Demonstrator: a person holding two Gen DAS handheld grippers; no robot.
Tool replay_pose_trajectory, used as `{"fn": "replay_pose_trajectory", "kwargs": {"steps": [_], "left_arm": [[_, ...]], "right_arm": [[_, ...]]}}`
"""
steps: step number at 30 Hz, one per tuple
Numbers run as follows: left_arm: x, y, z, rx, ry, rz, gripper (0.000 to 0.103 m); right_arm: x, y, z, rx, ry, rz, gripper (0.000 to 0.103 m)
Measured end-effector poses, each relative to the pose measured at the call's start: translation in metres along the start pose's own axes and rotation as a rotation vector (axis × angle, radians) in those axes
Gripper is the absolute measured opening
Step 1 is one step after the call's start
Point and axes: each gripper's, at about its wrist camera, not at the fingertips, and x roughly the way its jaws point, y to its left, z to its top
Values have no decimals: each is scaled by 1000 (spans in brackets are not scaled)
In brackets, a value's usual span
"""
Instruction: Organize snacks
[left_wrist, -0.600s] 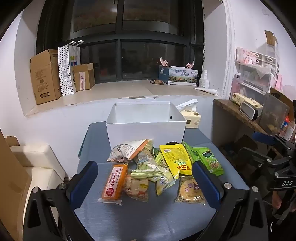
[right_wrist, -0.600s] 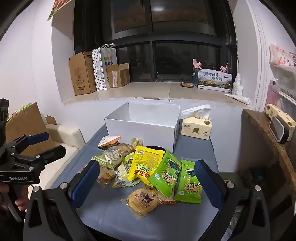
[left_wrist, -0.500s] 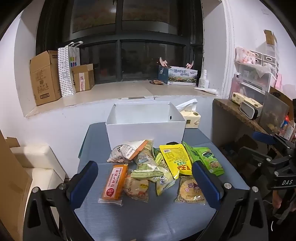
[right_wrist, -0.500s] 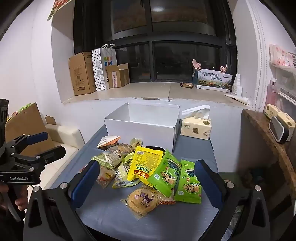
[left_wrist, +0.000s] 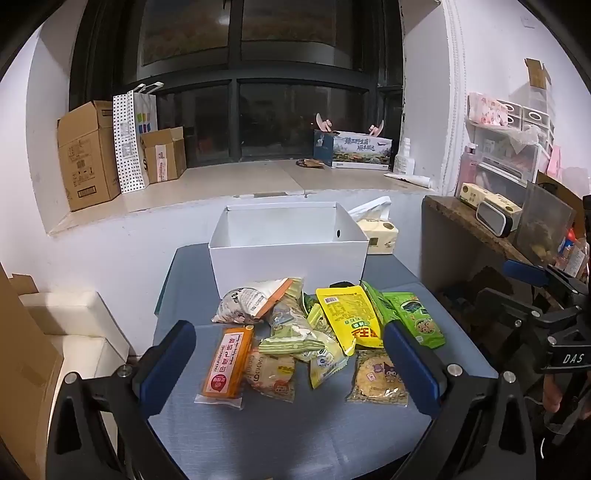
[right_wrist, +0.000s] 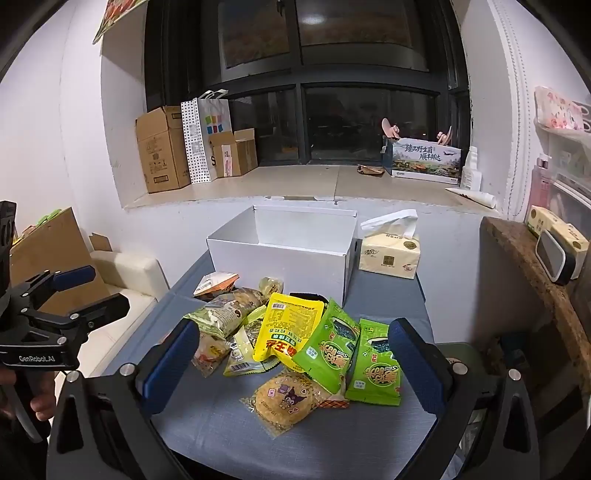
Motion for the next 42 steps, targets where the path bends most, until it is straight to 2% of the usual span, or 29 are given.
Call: {"fn": "replay_pose_trajectory", "kwargs": {"steps": [42], "left_arm": [[2, -2, -4, 10, 17, -3, 103]], "right_arm": [[0, 1, -3, 1, 13, -5, 103]]}}
